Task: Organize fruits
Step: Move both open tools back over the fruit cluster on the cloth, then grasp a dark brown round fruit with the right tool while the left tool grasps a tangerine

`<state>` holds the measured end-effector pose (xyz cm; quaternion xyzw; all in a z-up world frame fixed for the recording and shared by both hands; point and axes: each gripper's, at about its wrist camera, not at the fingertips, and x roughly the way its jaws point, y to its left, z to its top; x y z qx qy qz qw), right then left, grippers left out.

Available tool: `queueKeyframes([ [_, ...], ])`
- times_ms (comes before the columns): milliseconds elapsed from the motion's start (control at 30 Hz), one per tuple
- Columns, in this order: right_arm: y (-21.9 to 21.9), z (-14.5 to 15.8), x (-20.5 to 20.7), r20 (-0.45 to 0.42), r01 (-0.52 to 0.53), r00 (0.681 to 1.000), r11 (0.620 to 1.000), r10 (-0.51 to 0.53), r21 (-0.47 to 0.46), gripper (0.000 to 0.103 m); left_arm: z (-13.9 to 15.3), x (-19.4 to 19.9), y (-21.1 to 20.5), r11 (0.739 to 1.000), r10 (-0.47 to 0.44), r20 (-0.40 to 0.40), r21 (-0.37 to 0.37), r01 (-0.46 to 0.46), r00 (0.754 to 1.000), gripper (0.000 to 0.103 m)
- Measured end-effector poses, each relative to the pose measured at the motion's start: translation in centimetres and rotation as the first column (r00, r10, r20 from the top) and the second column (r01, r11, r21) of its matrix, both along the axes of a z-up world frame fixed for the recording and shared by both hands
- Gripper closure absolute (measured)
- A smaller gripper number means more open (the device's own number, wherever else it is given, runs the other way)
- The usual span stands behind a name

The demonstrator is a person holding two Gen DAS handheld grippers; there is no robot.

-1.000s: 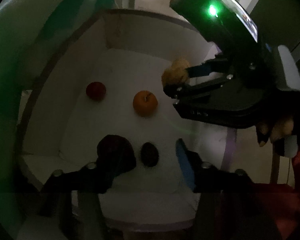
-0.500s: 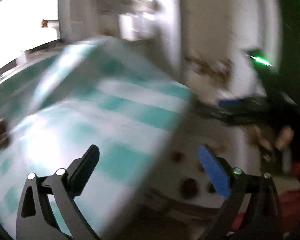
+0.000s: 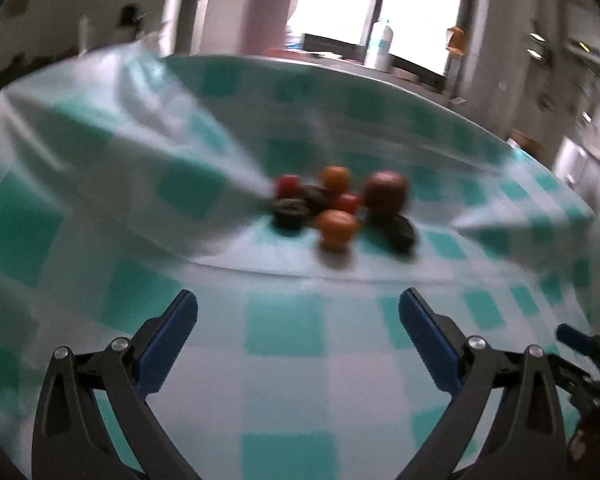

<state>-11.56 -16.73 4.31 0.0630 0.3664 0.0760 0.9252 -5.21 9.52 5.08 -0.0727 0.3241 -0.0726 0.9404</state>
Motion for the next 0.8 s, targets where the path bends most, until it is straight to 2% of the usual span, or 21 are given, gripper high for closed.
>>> queueKeyframes([
  [100,1.1,-0.9,5.1,-0.044,0.012,0.999,0.999,-0.011,0.033,0.019,-0.8,1.0,2.0,0.999,0.044,0.006,-0.023,-0.044,0.999,0.002],
  [200,2.3,-1.5,9.8,-0.072,0.035,0.997,0.999,-0.033,0.021,0.019,-1.7,1.5,3.6,0.993,0.056,-0.046,-0.104,-0.061,0.997,0.002],
  [300,3.3,-1.9,12.9,-0.086,0.044,0.995,0.999,-0.043,0.008,0.019,-2.2,1.4,4.0,0.987,0.052,-0.045,-0.15,-0.058,0.998,0.002],
  [467,4.3,-3.0,16.8,-0.11,0.044,0.993,0.999,-0.044,-0.007,0.021,-2.5,1.7,3.9,0.984,0.045,-0.05,-0.169,-0.053,0.998,0.002],
  [633,5.2,-4.1,19.4,-0.15,0.035,0.988,0.998,-0.044,-0.061,0.033,-2.7,1.8,4.0,0.98,0.059,-0.055,-0.187,-0.068,0.997,0.002],
  [733,5.3,-4.3,20.0,-0.154,0.026,0.987,0.996,-0.039,-0.088,0.046,-2.8,1.8,4.0,0.98,0.057,-0.056,-0.19,-0.066,0.997,0.002],
  [800,5.5,-4.3,19.9,-0.151,0.015,0.988,0.993,-0.032,-0.115,0.062,-2.8,1.8,4.0,0.979,0.058,-0.056,-0.192,-0.068,0.997,0.002],
])
